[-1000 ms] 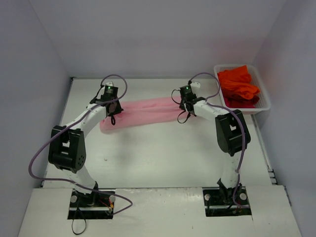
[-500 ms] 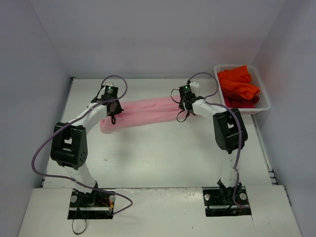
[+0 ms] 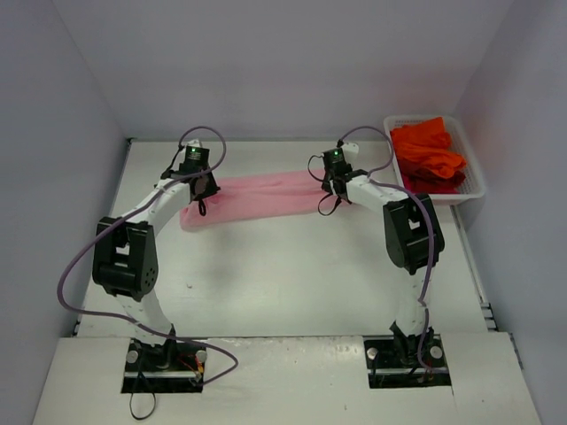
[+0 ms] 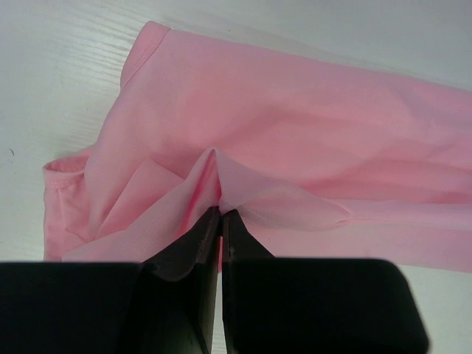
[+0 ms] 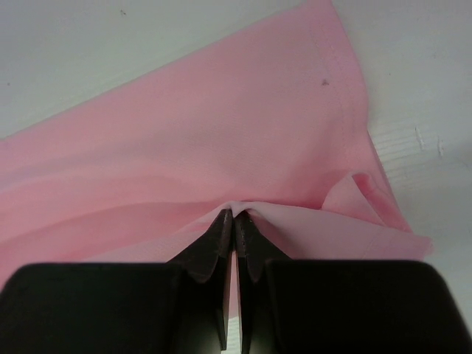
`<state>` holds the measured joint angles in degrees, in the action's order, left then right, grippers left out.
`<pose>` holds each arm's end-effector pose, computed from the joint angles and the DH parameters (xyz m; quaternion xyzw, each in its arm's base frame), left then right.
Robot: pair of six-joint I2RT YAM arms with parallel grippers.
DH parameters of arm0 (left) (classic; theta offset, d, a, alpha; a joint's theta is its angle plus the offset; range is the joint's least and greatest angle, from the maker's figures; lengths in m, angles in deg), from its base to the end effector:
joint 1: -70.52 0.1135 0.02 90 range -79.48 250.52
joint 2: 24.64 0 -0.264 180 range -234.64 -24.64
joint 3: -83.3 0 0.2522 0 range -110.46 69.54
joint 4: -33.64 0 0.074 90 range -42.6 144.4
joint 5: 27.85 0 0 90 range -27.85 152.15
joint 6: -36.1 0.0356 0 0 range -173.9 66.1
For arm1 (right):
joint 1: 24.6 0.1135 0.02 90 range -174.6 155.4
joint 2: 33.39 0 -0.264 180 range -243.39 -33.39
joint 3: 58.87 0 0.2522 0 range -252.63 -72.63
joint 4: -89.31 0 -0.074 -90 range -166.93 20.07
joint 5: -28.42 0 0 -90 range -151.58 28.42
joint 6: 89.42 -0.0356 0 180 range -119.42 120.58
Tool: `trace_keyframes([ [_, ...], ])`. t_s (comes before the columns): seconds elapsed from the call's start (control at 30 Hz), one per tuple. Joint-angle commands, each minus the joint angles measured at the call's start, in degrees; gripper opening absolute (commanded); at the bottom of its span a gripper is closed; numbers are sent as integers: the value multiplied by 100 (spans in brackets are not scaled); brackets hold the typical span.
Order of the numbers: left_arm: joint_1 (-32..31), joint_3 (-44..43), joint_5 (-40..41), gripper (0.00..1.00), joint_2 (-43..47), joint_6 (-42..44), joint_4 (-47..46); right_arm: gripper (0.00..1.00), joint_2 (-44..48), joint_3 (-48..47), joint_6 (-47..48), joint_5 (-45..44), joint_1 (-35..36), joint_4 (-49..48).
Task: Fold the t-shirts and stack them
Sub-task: Fold the tshirt
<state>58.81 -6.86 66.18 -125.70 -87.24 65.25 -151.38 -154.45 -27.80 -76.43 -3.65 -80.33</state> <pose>0.3912 -0.0785 0.2509 -0.1856 0.8959 -0.1244 0.3840 0.4405 0.1589 0.1918 0.1182 0.8647 0.0951 0.4789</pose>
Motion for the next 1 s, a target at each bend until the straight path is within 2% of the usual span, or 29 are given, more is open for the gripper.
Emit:
trace_keyframes([
  [0.0,133,-270,107,0,33,74,-194,0,31,-325,96,-167,-109,-108],
  [0.97,335,-569,-78,0,-362,100,-317,0,-250,-827,210,-44,-267,-82],
])
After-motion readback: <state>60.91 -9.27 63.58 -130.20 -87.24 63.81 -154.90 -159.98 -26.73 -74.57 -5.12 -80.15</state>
